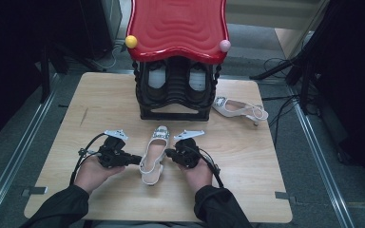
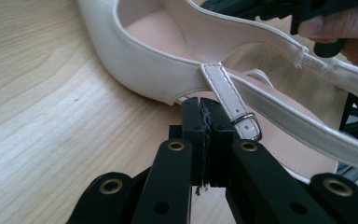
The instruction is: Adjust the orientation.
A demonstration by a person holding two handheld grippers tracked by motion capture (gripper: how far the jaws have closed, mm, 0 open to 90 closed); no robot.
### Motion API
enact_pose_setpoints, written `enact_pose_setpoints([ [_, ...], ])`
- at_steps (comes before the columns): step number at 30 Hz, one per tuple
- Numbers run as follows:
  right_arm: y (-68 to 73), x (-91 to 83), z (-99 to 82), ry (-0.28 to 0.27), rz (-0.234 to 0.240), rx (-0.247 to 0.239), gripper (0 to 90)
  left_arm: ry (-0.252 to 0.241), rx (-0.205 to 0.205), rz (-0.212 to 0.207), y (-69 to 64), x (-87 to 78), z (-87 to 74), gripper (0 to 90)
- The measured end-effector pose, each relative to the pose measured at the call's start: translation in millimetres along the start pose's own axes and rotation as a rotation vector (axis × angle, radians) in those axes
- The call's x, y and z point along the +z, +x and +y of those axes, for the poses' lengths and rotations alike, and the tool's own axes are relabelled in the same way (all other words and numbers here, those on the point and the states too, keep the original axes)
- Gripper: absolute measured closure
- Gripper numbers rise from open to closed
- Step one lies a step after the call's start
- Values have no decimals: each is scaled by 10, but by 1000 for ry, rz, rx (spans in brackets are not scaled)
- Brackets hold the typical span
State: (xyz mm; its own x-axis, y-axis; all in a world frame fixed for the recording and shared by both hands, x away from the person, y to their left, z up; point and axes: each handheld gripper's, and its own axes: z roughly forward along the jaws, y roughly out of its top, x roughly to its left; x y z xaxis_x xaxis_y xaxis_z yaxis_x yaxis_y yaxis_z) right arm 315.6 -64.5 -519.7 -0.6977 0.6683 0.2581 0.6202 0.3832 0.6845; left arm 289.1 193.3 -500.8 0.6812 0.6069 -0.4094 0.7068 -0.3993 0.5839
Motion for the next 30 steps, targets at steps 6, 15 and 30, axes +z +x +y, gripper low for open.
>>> enact_pose_setpoints([
  [6,-47,-32,23,10,2,-5,862,4,7,28,25,-49,19,842],
  [15,-190,-349,67,-50,-1,-3,719,-65,-21,30,125,-269,66,661],
  [30,-528,-833,27,-115,-69,38,607,-71,13,22,128,-422,147,534],
])
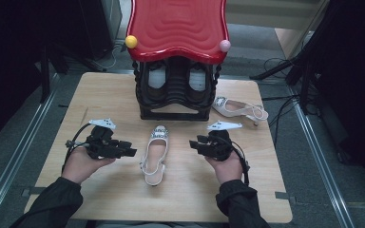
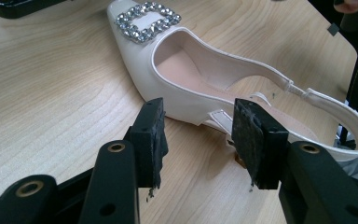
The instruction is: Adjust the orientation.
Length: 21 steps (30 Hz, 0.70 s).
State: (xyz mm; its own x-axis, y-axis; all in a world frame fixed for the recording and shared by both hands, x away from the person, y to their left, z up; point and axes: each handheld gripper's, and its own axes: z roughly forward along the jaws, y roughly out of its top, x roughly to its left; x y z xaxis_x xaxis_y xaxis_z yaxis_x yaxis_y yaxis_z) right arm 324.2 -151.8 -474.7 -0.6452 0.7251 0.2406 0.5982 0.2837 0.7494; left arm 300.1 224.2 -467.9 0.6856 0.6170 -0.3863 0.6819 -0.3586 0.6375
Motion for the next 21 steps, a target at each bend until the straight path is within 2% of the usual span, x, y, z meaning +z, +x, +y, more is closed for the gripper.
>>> enact_pose_setpoints([
  [4,-95,-137,28,-15,-19,9,639,2,5,-5,6,1,9,533],
  [8,-229,-284,33,-30,-45,37,684,4,3,-1,17,9,14,532],
  [9,-291,-334,34,-38,-48,61,721,6,5,-2,20,10,15,532],
  [12,-352,-379,37,-42,-54,81,757,4,1,-5,25,5,15,532],
  [14,-448,-431,40,-50,-53,115,803,3,1,-6,29,-1,14,533],
  [19,-591,-502,64,-63,-65,150,895,-6,6,-21,-8,-37,25,535],
  [21,-666,-530,82,-65,-77,156,900,-6,8,-22,-20,-42,24,535],
])
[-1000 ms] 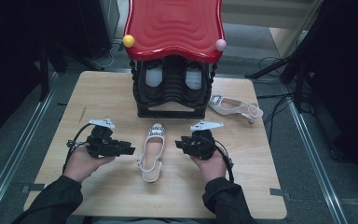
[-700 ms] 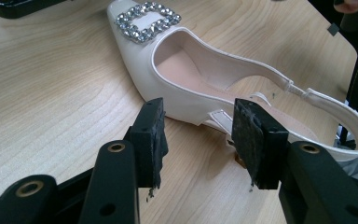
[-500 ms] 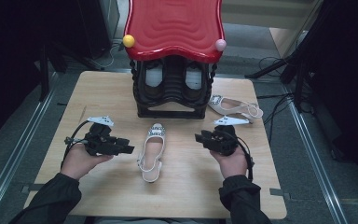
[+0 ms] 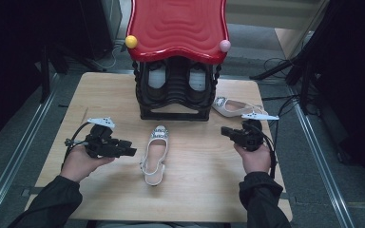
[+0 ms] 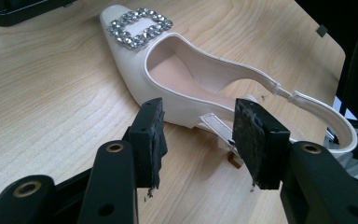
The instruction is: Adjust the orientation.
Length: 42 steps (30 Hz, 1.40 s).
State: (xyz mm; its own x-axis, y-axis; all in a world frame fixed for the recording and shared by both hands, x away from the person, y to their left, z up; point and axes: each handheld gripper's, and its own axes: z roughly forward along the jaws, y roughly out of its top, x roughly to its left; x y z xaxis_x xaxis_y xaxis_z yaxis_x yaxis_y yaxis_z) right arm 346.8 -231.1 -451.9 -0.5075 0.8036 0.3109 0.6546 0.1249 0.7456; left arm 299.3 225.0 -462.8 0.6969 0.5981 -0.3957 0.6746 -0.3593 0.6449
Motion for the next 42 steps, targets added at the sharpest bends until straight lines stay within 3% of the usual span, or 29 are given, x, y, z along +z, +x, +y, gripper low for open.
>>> enact_pose_setpoints([
  [4,-209,-28,105,-18,-33,16,900,7,10,17,-5,-5,-14,535],
  [6,-237,-29,120,-20,-43,17,900,4,7,15,-4,-13,-22,536],
  [8,-352,-39,186,-37,-79,10,900,10,6,22,2,-20,-39,537],
  [18,-693,2,409,-33,-176,27,900,1,10,30,-11,-58,-115,540],
  [21,-864,29,504,-33,-203,60,900,0,14,35,-11,-76,-142,543],
  [27,-1005,57,586,-30,-228,81,900,2,17,44,3,-91,-184,545],
  [29,-1092,84,609,-45,-244,110,900,2,16,49,4,-97,-195,544],
  [35,-1207,73,666,-53,-288,95,900,-12,18,59,-2,-131,-224,544],
  [38,-1269,98,665,-24,-312,105,900,-13,13,63,8,-138,-238,544],
  [42,-1330,226,597,26,-297,122,900,-27,18,83,17,-152,-249,544],
])
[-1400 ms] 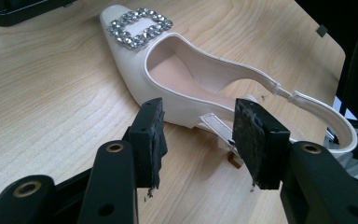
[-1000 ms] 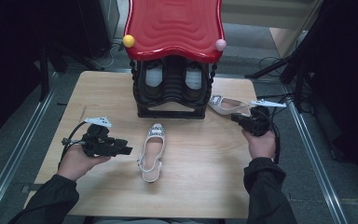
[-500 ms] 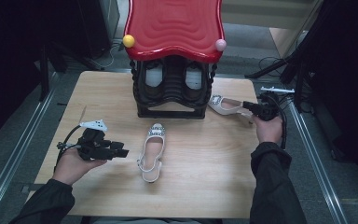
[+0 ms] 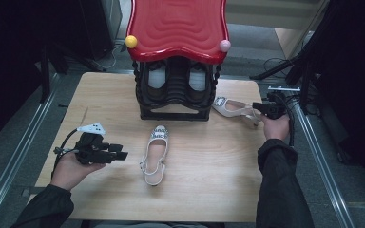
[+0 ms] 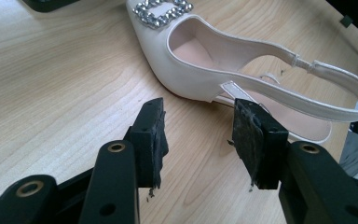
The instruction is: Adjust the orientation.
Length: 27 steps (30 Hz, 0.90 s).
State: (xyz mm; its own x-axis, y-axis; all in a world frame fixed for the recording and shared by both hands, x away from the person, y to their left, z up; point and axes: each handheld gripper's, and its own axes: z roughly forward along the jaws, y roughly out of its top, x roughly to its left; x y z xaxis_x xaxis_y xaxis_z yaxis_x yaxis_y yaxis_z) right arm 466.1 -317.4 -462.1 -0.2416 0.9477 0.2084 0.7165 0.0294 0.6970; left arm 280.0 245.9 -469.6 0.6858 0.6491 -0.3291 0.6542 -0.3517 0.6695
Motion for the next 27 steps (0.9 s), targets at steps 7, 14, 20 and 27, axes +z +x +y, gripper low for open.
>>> enact_pose_setpoints([
  [7,86,104,-78,34,10,-11,900,-8,-5,-1,9,-15,-7,545],
  [14,179,128,-168,30,44,29,900,7,3,-2,0,24,12,544],
  [20,300,121,-220,34,67,34,900,5,11,-11,-15,41,37,544],
  [27,368,119,-244,32,97,66,900,5,23,-17,-11,50,66,544],
])
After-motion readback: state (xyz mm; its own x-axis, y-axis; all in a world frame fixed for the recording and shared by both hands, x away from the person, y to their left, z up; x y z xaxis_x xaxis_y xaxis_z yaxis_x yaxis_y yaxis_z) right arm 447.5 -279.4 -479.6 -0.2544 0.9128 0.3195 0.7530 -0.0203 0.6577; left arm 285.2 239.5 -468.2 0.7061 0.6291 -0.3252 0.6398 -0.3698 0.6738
